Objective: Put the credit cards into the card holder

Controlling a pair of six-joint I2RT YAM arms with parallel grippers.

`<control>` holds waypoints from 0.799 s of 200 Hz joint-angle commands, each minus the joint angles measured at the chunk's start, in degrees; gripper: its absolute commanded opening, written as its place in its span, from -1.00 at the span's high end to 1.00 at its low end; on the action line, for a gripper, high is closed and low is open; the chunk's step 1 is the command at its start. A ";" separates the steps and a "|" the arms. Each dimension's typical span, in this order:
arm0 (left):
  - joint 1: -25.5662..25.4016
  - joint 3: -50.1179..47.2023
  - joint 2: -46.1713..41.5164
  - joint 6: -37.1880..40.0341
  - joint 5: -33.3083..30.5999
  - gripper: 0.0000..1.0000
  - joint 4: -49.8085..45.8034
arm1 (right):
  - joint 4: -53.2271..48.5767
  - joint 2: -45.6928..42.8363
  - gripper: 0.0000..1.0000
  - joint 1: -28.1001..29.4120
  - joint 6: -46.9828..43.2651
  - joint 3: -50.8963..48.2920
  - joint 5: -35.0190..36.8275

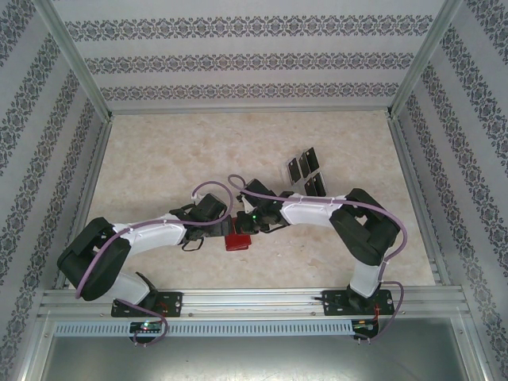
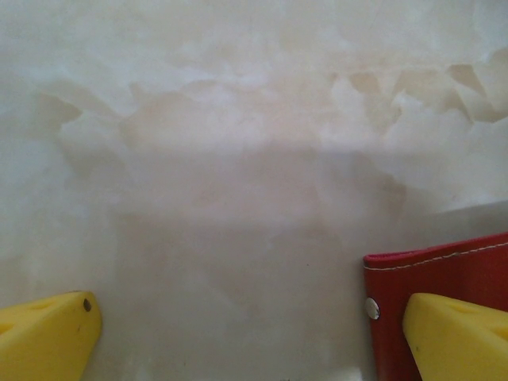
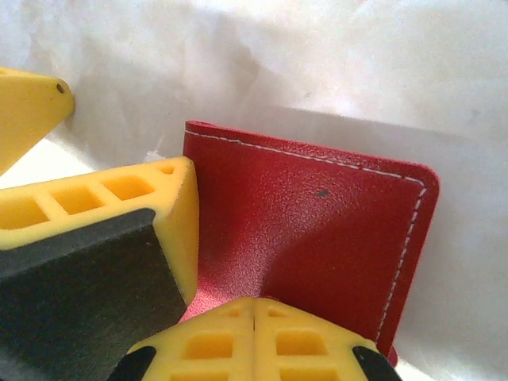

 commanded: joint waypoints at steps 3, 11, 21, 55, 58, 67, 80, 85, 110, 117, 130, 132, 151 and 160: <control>0.18 -2.17 2.15 -1.12 3.80 -1.00 2.20 | -0.26 6.04 1.00 -1.51 0.48 -4.00 6.60; 0.09 -2.18 1.97 -1.26 3.90 -1.00 2.10 | -0.53 5.70 1.00 -1.60 0.30 -4.05 6.63; 0.03 -2.20 1.79 -1.51 3.94 -1.00 1.92 | -1.10 5.13 1.00 -1.79 -0.02 -3.92 6.64; -0.08 -1.96 1.08 -1.62 3.90 -1.00 1.36 | -2.37 6.08 1.00 -2.88 -0.30 -4.96 7.92; -0.08 -1.88 1.13 -1.66 3.90 -1.00 1.37 | -2.18 6.38 1.00 -3.03 -0.13 -5.22 7.96; -0.08 -1.73 1.20 -1.55 3.90 -1.00 1.21 | -1.18 7.18 1.00 -3.40 0.39 -6.05 7.51; -0.08 -1.54 1.43 -1.55 4.08 -1.00 1.39 | -0.57 7.65 1.00 -3.67 0.90 -6.93 7.17; -0.08 -1.54 1.52 -1.53 4.16 -1.00 1.41 | -0.22 7.52 1.00 -3.70 0.96 -7.12 6.92; -0.13 -1.70 1.94 -1.60 4.49 -1.00 1.57 | -0.52 3.79 1.00 -3.71 1.03 -6.61 5.68; -0.09 -1.71 2.08 -1.57 4.52 -1.00 1.66 | -0.84 2.47 1.00 -3.70 0.86 -6.02 5.11; -0.08 -1.85 2.14 -1.54 4.61 -1.00 1.85 | -1.52 -0.33 1.00 -3.64 0.39 -4.72 4.20; -0.13 -1.88 2.17 -1.53 4.61 -1.00 1.82 | -1.66 -0.70 1.00 -3.70 0.31 -4.55 4.04; -0.13 -1.64 2.53 -1.45 4.78 -1.00 1.94 | -2.21 -3.40 1.00 -3.63 -0.15 -2.46 2.39; -0.09 -1.58 2.60 -1.48 4.78 -1.00 2.12 | -2.44 -4.31 1.00 -3.42 -0.23 -1.38 1.68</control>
